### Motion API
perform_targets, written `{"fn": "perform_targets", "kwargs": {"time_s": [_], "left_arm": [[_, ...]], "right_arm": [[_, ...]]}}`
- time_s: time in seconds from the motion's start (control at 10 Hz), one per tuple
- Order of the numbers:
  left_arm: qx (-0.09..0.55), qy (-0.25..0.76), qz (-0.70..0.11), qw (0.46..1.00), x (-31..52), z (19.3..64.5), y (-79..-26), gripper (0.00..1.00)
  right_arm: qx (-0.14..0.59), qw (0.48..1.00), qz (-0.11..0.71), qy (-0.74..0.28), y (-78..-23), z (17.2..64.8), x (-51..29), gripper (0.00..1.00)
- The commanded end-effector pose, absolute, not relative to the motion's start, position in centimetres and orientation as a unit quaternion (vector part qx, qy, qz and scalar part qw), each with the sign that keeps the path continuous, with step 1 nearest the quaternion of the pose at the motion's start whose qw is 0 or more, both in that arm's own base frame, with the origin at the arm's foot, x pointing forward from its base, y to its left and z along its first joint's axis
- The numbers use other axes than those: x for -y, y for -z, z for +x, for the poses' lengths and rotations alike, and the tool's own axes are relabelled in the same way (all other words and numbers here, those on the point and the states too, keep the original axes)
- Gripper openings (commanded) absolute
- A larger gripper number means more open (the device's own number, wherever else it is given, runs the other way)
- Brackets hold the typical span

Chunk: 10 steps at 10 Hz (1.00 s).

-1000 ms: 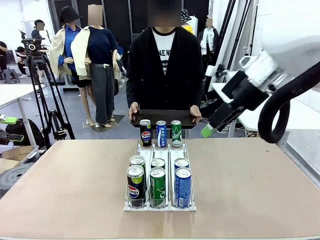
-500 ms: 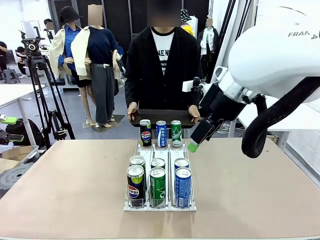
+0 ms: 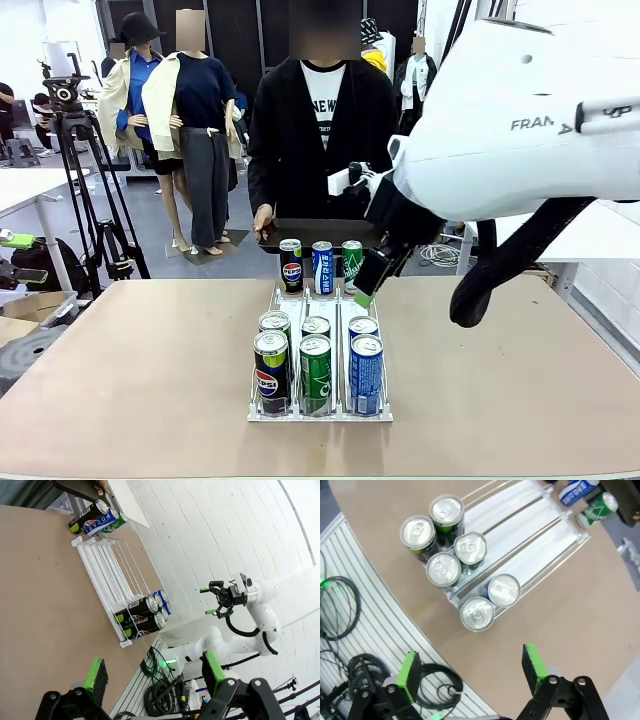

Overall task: Retrieve and hand over the desired beverage to the person.
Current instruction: Pick up a can of the same type that the person held from the Automatic Can Dispenser.

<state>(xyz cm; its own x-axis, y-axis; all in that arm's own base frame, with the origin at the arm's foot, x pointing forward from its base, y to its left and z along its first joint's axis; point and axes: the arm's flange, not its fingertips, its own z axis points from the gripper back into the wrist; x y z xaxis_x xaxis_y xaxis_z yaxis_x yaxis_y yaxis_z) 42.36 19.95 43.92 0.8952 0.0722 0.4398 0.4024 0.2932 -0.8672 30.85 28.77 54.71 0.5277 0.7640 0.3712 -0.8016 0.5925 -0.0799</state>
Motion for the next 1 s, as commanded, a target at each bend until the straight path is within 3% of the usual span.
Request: {"fn": "perform_targets", "kwargs": {"time_s": [0.0, 0.4, 0.9], "left_arm": [[0.203, 0.106, -0.582, 0.78, -20.1, 42.3, -44.0, 1.0], [0.203, 0.106, -0.582, 0.78, -20.1, 42.3, -44.0, 1.0], [0.203, 0.106, -0.582, 0.78, -20.1, 42.3, -44.0, 1.0]], "right_arm": [[0.189, 0.88, 0.02, -0.435, -54.6, 30.9, -30.7, 1.0], [0.165, 0.892, -0.022, -0.42, -52.4, 32.0, -32.5, 1.0], [0.146, 0.921, -0.017, -0.36, -51.1, 34.5, -32.3, 1.0]]}}
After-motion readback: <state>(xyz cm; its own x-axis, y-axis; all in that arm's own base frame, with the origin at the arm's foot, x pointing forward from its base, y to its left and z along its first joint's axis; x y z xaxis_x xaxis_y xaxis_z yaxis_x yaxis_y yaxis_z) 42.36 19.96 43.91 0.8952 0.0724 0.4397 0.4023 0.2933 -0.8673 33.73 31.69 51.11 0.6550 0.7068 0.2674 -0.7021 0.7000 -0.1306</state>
